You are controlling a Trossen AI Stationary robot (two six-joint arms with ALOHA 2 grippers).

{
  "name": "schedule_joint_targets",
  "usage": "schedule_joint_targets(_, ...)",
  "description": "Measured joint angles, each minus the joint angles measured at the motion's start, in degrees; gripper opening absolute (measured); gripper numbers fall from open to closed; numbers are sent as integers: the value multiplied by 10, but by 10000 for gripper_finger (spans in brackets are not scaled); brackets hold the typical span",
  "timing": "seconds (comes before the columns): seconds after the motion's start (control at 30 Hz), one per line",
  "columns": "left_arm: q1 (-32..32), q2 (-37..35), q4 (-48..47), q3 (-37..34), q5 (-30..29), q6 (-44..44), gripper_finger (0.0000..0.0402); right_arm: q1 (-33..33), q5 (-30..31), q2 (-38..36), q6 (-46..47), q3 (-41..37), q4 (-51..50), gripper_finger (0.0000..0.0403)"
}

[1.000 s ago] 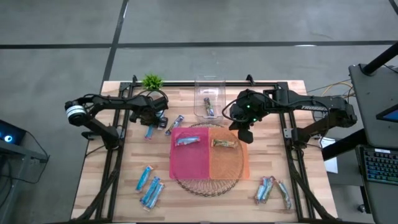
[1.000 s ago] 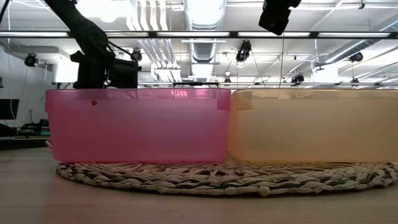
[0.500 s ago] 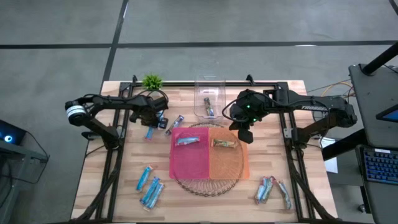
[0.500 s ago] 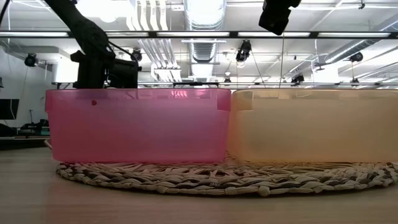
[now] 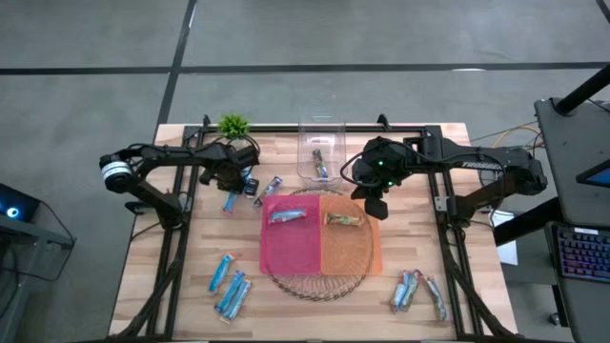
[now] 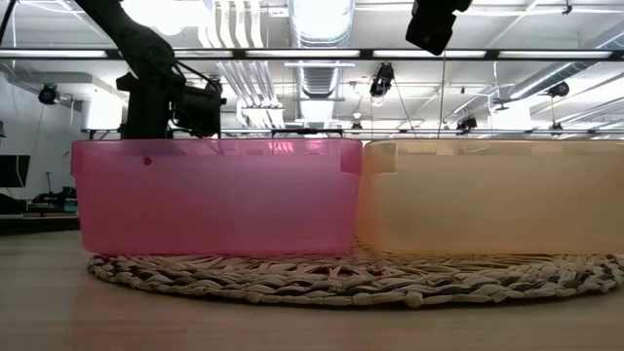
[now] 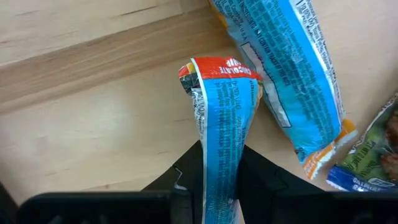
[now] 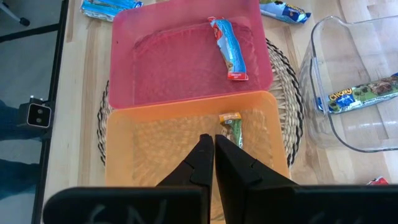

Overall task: Pick and place Granola Bars by type
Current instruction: Put the red granola bar into the red bin

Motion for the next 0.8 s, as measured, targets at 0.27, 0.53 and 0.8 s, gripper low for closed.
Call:
schedule_joint_targets(0.27,0,-1,-79,53,7,17,57,0,0,0,-1,0,0,9)
schedule_joint_targets(0.53,-4,-1,-114,143,11,39,57,0,0,0,-2,0,0,9)
schedule_joint_targets(0.8,-51,-1,-135,279,31,76,57,0,0,0,-6,0,0,9)
